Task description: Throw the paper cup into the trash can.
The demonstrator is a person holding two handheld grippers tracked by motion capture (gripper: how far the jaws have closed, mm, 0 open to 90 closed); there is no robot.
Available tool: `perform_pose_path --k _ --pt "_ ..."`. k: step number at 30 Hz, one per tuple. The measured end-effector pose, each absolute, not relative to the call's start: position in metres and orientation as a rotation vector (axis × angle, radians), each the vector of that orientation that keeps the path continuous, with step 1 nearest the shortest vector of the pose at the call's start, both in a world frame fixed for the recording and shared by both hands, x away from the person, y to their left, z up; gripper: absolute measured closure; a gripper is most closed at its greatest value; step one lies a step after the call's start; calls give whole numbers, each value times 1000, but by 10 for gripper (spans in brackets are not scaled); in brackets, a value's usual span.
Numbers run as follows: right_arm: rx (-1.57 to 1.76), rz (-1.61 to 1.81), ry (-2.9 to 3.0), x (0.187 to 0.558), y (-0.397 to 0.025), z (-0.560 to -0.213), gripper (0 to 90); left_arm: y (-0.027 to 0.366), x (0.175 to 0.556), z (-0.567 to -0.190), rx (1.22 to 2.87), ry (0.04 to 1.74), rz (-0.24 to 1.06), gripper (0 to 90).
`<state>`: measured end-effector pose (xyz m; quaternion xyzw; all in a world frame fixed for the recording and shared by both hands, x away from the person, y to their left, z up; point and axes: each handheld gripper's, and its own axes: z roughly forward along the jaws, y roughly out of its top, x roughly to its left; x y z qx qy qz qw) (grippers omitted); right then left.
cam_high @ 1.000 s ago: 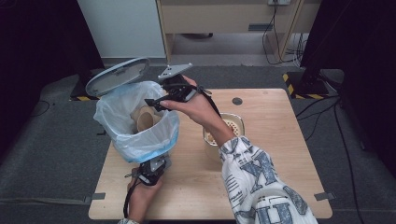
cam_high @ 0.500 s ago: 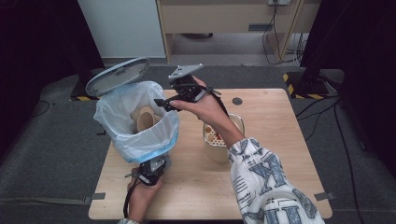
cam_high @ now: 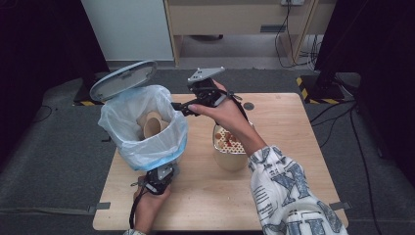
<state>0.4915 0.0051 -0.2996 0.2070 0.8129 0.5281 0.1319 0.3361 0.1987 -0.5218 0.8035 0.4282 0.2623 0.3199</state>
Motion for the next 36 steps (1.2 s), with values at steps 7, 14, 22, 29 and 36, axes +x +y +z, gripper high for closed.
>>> perform_pose_path --k 7,14,22,29,36 --pt "614 1532 2336 491 -8 -299 117 199 336 -522 2113 1124 690 890" --pt "640 1519 2311 492 -25 -299 108 199 336 -522 2113 1124 692 890" --pt "681 1519 2291 493 -42 -302 106 198 336 -522 2114 1124 693 890" --pt "709 1503 2281 495 -57 -303 98 198 336 -522 2114 1124 694 890" --pt "736 1485 2268 495 -72 -304 94 198 336 -522 2114 1123 693 890"
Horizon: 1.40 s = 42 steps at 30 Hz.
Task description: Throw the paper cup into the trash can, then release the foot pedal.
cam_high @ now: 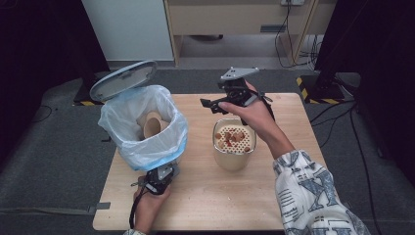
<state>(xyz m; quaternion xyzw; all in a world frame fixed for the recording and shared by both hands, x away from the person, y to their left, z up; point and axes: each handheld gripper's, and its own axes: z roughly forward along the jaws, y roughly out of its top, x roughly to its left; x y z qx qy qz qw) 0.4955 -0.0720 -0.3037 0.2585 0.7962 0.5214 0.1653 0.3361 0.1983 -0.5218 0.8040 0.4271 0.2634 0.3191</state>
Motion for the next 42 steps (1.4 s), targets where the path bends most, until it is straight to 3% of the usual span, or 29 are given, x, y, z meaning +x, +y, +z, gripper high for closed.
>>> perform_pose_path --k 17,21,24,35,42 --pt "796 1456 2241 496 -107 -310 90 200 336 -521 2115 1115 685 887" --pt "822 1448 2221 494 -122 -313 86 198 326 -514 2067 1159 663 708" --pt "850 1437 2206 494 -137 -317 81 196 313 -507 2045 1123 665 644" --pt "1012 1367 2082 476 -187 -348 66 190 304 -501 2006 1082 635 503" --pt "1082 1342 2028 463 -207 -371 54 190 305 -502 2003 1085 624 459"
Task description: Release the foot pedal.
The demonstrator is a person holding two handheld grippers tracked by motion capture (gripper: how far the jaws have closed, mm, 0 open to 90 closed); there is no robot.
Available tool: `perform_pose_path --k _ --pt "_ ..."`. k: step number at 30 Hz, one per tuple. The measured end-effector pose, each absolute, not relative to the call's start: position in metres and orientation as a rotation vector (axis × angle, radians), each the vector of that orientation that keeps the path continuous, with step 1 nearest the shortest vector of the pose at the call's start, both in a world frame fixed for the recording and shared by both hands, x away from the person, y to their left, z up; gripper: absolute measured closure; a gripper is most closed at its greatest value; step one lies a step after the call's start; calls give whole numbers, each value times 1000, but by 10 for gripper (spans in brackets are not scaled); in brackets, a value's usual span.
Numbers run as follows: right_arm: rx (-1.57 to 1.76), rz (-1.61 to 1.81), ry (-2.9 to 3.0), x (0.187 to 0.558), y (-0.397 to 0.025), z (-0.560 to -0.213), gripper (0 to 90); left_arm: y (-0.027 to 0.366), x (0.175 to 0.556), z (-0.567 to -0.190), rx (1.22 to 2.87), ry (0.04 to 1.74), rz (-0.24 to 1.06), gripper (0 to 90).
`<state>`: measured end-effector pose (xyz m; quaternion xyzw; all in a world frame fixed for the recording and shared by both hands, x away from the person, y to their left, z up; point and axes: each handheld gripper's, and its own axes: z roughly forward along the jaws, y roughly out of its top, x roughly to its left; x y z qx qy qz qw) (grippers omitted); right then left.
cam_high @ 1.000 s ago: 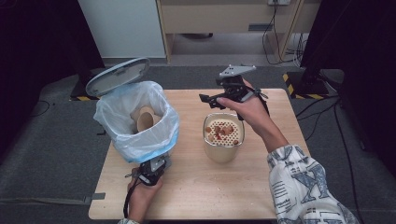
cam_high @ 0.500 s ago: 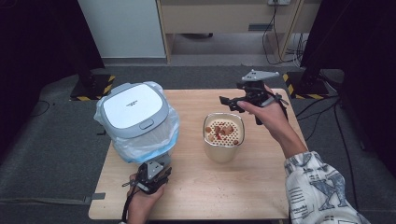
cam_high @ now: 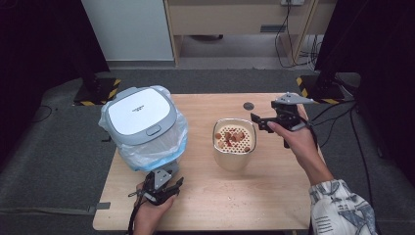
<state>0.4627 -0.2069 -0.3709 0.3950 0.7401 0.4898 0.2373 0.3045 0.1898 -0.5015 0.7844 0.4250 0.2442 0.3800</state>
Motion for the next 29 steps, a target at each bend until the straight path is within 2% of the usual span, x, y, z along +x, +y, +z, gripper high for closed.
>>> perform_pose_path --k 9,15,29 --pt "1176 1282 1943 436 -230 -406 51 189 306 -503 2009 1081 616 406" --pt "1240 1232 1916 412 -247 -443 50 189 306 -503 2013 1071 613 393" --pt "1399 1100 2001 407 -248 -501 41 188 308 -503 2027 1059 587 335"
